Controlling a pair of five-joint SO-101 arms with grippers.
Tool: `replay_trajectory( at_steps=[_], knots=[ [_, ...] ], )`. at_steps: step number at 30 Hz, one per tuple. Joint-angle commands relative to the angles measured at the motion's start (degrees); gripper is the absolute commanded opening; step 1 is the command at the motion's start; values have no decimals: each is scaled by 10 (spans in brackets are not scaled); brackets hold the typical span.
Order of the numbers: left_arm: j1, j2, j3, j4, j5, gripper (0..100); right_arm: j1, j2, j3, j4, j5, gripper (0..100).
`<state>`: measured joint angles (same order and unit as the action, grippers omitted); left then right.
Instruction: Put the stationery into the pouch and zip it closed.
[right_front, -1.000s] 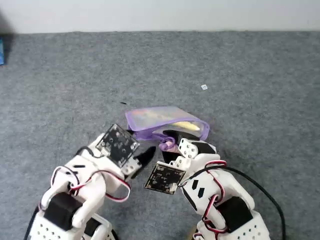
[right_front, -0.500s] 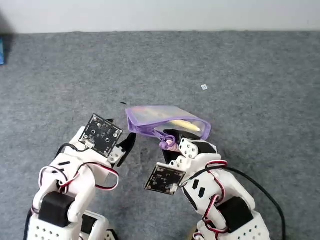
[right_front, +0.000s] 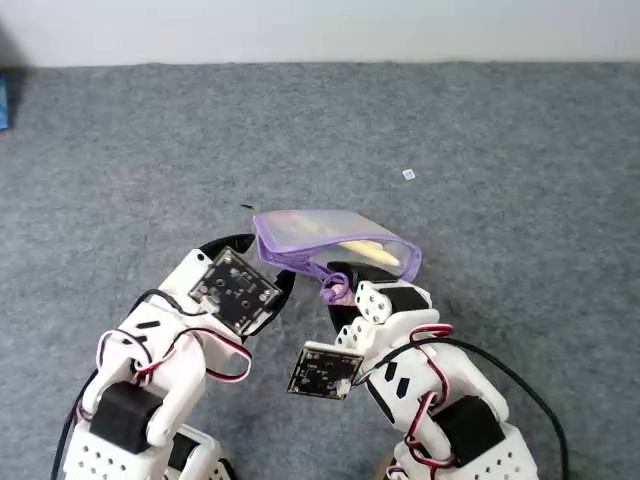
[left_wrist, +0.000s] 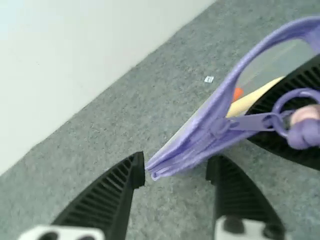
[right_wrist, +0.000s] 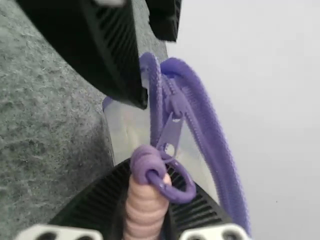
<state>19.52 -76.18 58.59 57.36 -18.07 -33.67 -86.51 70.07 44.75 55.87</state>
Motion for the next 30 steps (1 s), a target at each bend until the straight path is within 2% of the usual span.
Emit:
replay_trajectory(
  at_steps=[1, 8, 15, 21, 24, 28, 30],
  knots=[
    [3, -3, 5, -29, -18, 215, -30, 4, 2, -13, 11, 8],
    [8, -3, 28, -25, -30, 215, -58, 4, 21, -15, 12, 8],
    [73, -4, 51, -29, -33, 215, -65, 4, 37, -15, 13, 8],
    [98, -4, 86, -29, -69, 209, -51, 3, 28, -15, 11, 8],
    [102, -4, 100, -49, -75, 148, -38, 3, 25, -15, 12, 8],
    [98, -4, 127, -138, -88, 6, -29, 3, 14, -16, 11, 8],
    [84, -4, 133, -170, -88, 13, -29, 3, 6, -16, 10, 8]
  ],
)
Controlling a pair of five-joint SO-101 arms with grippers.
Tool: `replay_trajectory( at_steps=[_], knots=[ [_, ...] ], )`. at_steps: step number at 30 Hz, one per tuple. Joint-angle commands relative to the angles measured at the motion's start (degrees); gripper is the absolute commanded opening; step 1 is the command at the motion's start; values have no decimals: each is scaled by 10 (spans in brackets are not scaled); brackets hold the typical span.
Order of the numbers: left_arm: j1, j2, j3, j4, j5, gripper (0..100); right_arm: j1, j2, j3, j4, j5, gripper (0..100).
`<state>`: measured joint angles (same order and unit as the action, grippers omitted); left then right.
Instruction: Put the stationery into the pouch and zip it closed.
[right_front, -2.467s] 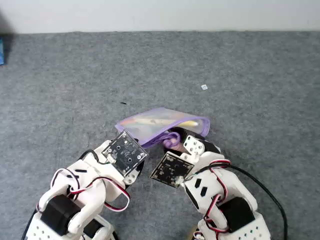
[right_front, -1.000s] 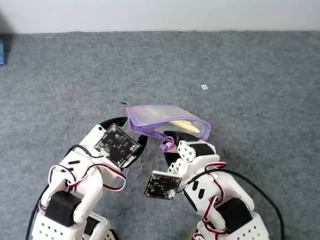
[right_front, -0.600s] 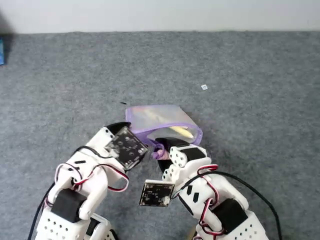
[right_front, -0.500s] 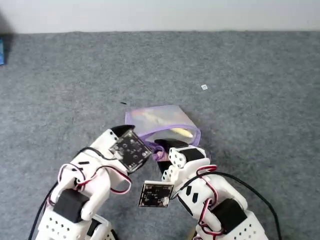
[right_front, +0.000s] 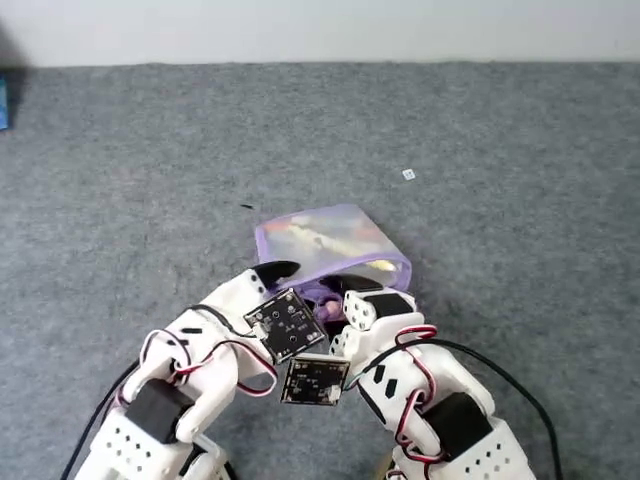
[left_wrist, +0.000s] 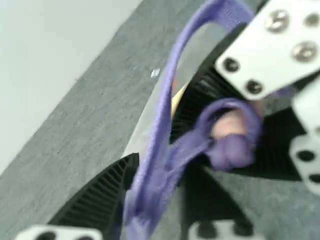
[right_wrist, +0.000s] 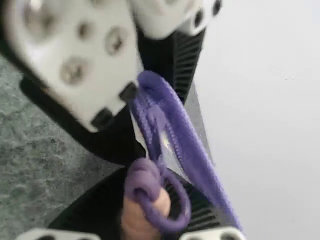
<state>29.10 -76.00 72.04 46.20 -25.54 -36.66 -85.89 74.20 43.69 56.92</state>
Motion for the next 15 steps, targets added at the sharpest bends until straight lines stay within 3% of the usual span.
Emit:
replay_trajectory(
  at_steps=[1, 5, 12, 15],
  knots=[
    [-17, -5, -1, -69, -13, 12, 3, -3, -40, -6, -5, 8],
    [-40, -5, -7, -84, 3, 12, 51, -3, -50, -36, -64, 8],
    [-83, -1, -57, -82, 153, 10, 117, -2, -53, -120, -165, 19],
    [-85, -1, -68, -81, 187, 10, 116, -2, -62, -123, -211, 86]
  ],
)
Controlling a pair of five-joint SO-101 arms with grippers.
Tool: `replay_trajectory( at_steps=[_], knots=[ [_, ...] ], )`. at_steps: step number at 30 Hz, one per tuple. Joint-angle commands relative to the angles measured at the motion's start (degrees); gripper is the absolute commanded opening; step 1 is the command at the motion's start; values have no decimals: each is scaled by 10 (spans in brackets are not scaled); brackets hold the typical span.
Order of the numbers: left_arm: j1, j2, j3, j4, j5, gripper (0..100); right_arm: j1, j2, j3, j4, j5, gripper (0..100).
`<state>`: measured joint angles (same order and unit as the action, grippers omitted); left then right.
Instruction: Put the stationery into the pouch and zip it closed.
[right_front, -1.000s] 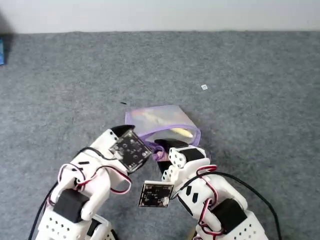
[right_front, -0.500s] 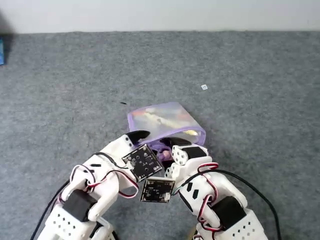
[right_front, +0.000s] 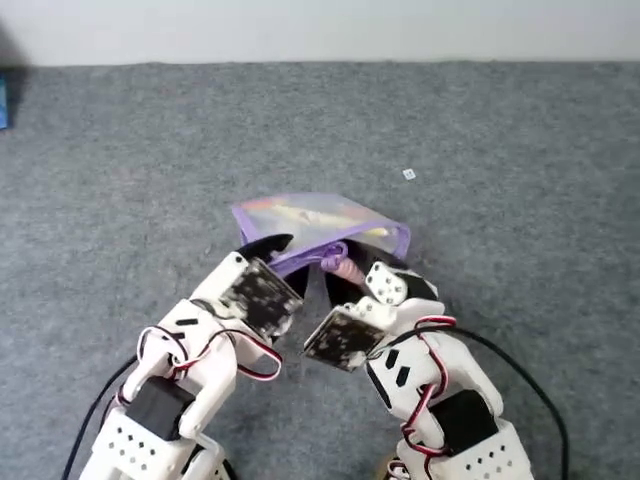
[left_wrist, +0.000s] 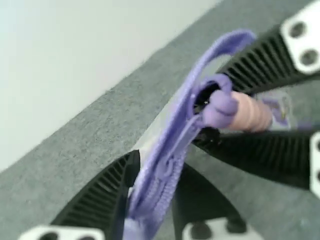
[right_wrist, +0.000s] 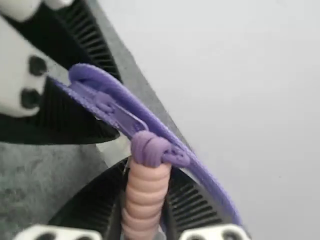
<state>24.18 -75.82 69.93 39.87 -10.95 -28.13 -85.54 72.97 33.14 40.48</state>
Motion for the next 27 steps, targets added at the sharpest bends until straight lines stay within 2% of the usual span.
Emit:
replay_trajectory(
  at_steps=[1, 3, 5, 7, 11, 15, 21, 24, 27],
  knots=[
    [-36, -3, -51, -18, 49, 10, 31, -6, -54, -16, -68, 118],
    [-43, -2, -61, -17, 67, 10, 32, -6, -59, -15, -102, 172],
    [-46, 0, -68, -14, 83, 10, 33, -6, -62, -15, -121, 185],
    [-50, 13, -87, 13, 92, 10, 33, -6, -65, -15, -123, 151],
    [-57, 68, -140, 76, 133, 10, 30, -6, -68, -20, -120, 6],
    [-52, 115, -185, 115, 137, 10, 30, -6, -71, -19, -120, 29],
    [-52, 123, -195, 119, 135, 10, 4, -5, -71, -20, -85, 9],
    [-52, 123, -204, 148, 134, 10, 15, -6, -71, -20, -73, 8],
    [-52, 123, -219, 188, 131, 10, 57, -1, -71, -21, -66, 8]
  ],
)
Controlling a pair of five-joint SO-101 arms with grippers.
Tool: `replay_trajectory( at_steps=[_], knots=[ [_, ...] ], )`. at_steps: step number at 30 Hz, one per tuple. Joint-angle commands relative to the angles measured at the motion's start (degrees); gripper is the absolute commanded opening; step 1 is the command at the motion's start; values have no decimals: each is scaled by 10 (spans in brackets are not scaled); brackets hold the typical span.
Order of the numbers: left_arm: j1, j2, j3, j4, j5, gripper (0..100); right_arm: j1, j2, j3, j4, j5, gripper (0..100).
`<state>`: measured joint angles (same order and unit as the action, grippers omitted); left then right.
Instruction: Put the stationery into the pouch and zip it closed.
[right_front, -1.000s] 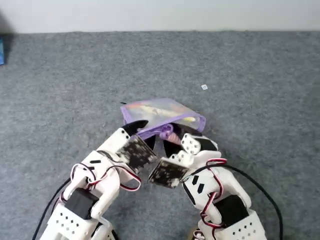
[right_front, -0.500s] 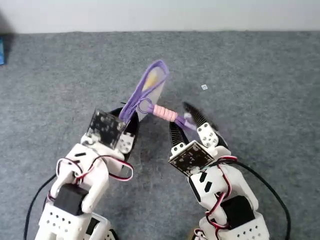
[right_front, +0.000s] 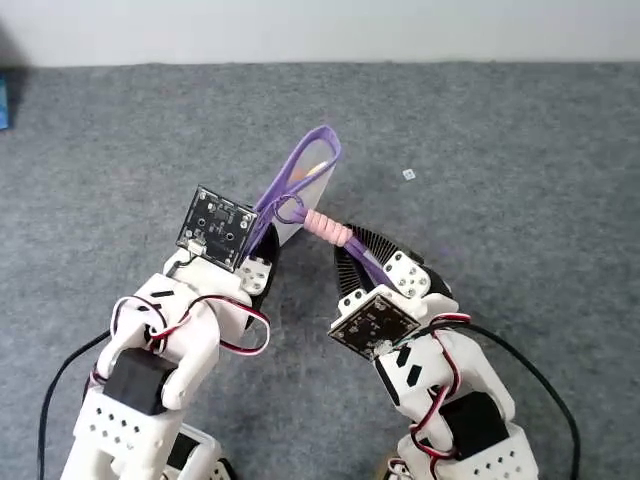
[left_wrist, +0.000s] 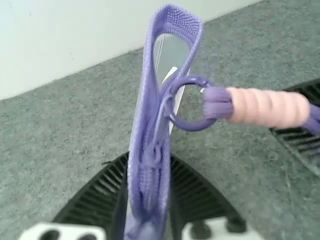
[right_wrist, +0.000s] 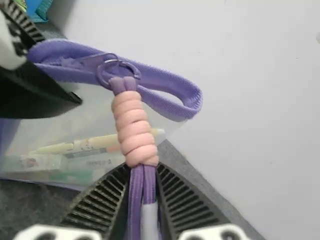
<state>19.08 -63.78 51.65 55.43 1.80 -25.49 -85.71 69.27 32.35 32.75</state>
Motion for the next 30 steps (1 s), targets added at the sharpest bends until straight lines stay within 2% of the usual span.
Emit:
replay_trajectory(
  at_steps=[1, 9, 12, 15, 18, 22, 25, 30],
  knots=[
    [0, 3, -40, 43, -4, 10, 45, 1, -33, -13, 11, 8],
    [0, 2, -57, 56, -14, 10, 118, 2, 2, -13, 10, 8],
    [0, 3, -59, 56, -14, 9, 124, -4, 9, -7, 9, 8],
    [0, 4, -51, 56, -15, 9, 91, -4, -9, 2, 9, 18],
    [0, 6, -50, 56, -15, 9, 41, -4, -41, 90, 4, 96],
    [-1, 7, -49, 56, -15, 9, -10, 2, -95, 211, -84, 220],
    [-1, 7, -49, 56, -15, 9, -40, 2, -127, 244, -112, 197],
    [0, 7, -48, 56, -15, 9, -97, 2, -142, 247, -115, 158]
  ],
)
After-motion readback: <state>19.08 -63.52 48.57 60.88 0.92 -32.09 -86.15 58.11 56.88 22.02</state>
